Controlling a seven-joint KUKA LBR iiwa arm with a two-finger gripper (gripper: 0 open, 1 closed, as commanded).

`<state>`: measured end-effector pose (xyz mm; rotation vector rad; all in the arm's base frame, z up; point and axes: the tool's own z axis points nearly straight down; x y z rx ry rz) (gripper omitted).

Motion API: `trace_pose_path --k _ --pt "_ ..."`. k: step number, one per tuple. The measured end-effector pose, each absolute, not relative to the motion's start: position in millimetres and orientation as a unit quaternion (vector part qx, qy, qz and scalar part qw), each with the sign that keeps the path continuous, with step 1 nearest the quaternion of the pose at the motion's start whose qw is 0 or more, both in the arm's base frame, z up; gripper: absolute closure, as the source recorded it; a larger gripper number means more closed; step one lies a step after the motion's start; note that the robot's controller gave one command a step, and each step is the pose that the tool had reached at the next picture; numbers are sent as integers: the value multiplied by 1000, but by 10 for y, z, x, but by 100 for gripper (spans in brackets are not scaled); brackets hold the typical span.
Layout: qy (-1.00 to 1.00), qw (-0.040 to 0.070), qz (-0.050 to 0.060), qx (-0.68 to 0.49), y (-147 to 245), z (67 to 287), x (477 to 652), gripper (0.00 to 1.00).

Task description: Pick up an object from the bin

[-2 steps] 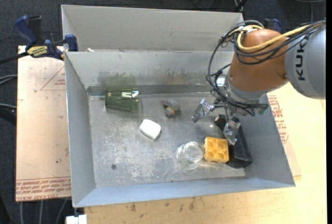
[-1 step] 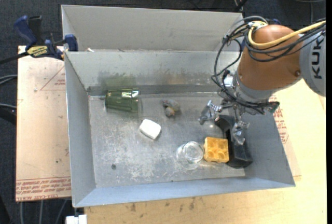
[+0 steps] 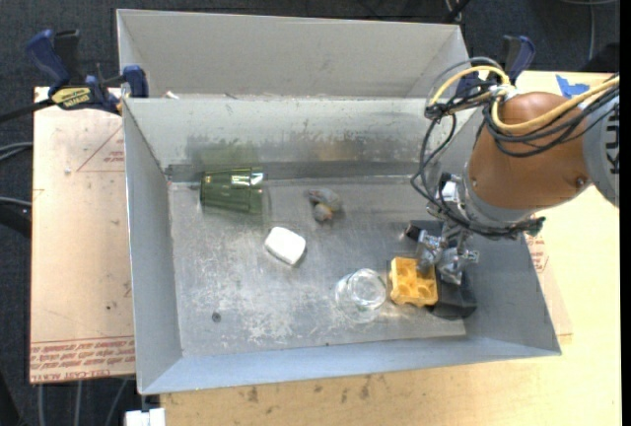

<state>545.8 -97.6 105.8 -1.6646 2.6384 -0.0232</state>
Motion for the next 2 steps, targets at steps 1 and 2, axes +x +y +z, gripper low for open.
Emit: trace_pose_path --k 1,2 --pt "846 12 -8 -534 -976 1058 5462 100" --pt "846 12 -8 -533 -971 1073 5464 100"
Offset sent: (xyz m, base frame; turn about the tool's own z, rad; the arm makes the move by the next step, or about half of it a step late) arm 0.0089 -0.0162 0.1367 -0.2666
